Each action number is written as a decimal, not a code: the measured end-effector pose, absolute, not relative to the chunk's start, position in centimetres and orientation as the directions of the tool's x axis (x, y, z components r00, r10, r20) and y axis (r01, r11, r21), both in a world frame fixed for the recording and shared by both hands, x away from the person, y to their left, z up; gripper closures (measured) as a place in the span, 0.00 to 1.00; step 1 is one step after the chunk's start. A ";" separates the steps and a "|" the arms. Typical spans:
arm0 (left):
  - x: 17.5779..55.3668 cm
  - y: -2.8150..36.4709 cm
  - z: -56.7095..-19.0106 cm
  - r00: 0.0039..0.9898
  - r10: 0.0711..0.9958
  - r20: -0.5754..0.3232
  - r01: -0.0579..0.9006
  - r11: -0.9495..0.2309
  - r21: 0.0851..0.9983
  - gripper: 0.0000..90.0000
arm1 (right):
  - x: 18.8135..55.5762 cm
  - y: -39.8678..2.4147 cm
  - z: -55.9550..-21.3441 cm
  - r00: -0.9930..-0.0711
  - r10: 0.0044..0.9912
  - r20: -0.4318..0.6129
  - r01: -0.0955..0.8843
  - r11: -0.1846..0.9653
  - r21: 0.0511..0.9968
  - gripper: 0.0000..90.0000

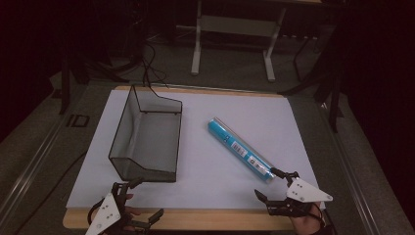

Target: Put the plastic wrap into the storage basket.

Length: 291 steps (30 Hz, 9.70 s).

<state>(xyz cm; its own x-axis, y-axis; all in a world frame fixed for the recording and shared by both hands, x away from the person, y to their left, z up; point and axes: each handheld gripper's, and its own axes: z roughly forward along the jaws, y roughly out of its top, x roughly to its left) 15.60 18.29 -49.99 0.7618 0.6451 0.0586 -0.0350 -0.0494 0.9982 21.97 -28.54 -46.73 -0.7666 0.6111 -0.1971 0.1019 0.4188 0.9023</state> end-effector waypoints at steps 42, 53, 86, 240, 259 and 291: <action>15.3 18.1 -49.9 0.775 0.628 0.073 -0.039 -0.068 0.997 0.00 | 29.8 -24.4 -40.5 -0.804 0.569 -0.171 0.214 0.545 0.810 0.10; 15.3 18.1 -49.9 0.782 0.619 0.077 -0.040 -0.073 0.996 0.00 | 33.7 -23.1 -41.4 -0.823 0.550 -0.142 0.272 0.601 0.751 0.10; 15.4 18.2 -50.0 0.787 0.611 0.082 -0.035 -0.089 0.995 0.00 | 42.0 -20.7 -47.8 -0.790 0.613 -0.001 0.529 0.682 0.505 0.15; 15.4 17.7 -50.0 0.788 0.594 0.158 -0.074 -0.164 0.984 0.00 | 42.3 3.6 -49.1 -0.296 0.796 0.529 0.855 -0.026 0.517 0.35; 15.4 17.6 -50.0 0.794 0.587 0.157 -0.072 -0.166 0.984 0.00 | 42.4 4.3 -48.2 -0.357 0.852 0.383 0.841 0.114 0.529 0.31; 15.6 17.2 -50.2 0.798 0.582 0.157 -0.063 -0.180 0.982 0.00 | 41.5 -0.8 -40.9 -0.551 0.824 0.132 0.649 0.324 0.688 0.15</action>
<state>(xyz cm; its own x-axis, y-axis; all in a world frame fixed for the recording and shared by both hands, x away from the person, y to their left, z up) 15.61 17.15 -50.21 0.7977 0.5821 0.1573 -0.0626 -0.1796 0.9817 41.50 -0.83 -40.90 -0.5508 0.8242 0.1317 0.6492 0.3239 0.6882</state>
